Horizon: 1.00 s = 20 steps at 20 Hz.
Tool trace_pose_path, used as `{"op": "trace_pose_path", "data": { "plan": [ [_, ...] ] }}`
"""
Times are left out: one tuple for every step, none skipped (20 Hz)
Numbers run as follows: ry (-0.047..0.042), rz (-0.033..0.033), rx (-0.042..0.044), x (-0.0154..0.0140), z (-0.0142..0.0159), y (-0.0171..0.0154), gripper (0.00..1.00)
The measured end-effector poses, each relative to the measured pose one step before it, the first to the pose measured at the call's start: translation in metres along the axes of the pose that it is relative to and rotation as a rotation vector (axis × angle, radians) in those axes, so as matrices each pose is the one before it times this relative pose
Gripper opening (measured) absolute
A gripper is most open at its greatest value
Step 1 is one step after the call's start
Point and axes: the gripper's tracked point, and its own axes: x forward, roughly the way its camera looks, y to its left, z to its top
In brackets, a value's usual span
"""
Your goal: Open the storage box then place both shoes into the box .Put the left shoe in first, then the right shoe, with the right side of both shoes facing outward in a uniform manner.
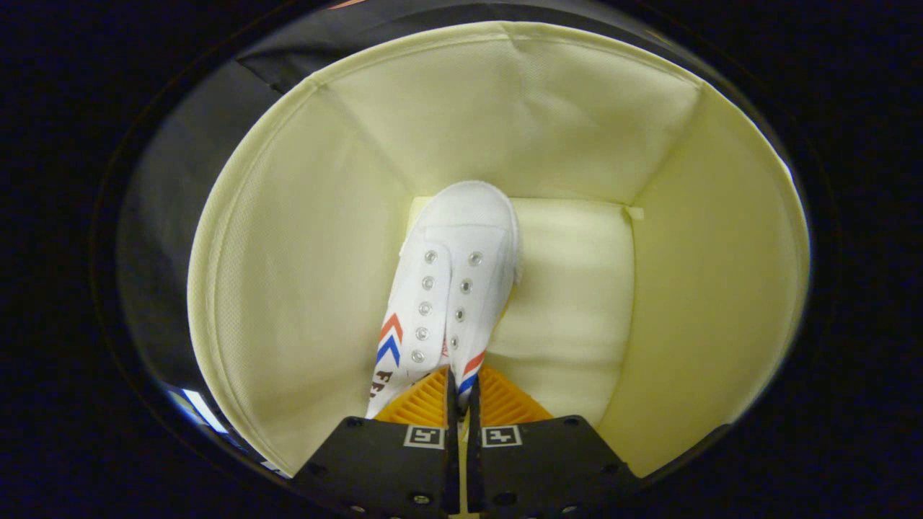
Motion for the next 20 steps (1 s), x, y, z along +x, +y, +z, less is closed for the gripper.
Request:
{"op": "trace_pose_path", "data": {
  "plan": [
    [0.01732,0.01451,-0.01412,-0.00153,-0.00247,0.00172,0.13],
    [0.01079,0.00869,-0.00882,-0.00384,-0.00226,0.00019,0.17],
    [0.00883,-0.00037,-0.00016,-0.00802,-0.00383,0.00162,0.26],
    [-0.00684,0.02037,0.00961,-0.01007,0.00061,0.00520,0.34],
    [-0.01152,0.03285,0.00180,-0.01255,-0.00058,0.00362,0.43],
    [-0.00646,0.02478,-0.01536,-0.01440,-0.00326,0.00205,0.43],
    [0.00202,0.00330,-0.03691,-0.01690,-0.00671,-0.00237,0.53],
    [-0.01047,-0.00827,-0.04353,-0.01839,-0.00392,-0.00354,0.61],
    [-0.03166,0.00382,-0.03618,-0.01905,-0.00177,-0.00250,0.72],
    [-0.04561,-0.01650,-0.01362,-0.01822,0.00157,-0.00626,0.83],
    [-0.03781,-0.01900,-0.01333,-0.01977,0.00218,-0.00869,0.94],
    [-0.02612,-0.00472,-0.01116,-0.01593,-0.00252,-0.01084,0.98],
    [-0.02041,0.00884,-0.00113,-0.01555,-0.00273,-0.00831,0.98],
    [-0.01635,0.02095,0.00283,-0.01930,-0.00100,-0.00649,0.97],
    [-0.01509,0.01336,0.00620,-0.01704,-0.00165,-0.00920,0.96],
    [-0.01719,0.01594,0.00578,-0.01421,-0.00318,-0.01070,0.96],
    [-0.01553,0.00740,0.00219,-0.01445,-0.00213,-0.01247,0.96],
    [-0.01492,-0.00012,0.00625,-0.01358,-0.00188,-0.01689,0.95],
    [-0.00927,0.00430,0.00808,-0.01122,-0.00262,-0.01603,0.95],
    [-0.00059,0.00165,0.00864,-0.00788,-0.00495,-0.01669,0.96]
  ]
}}
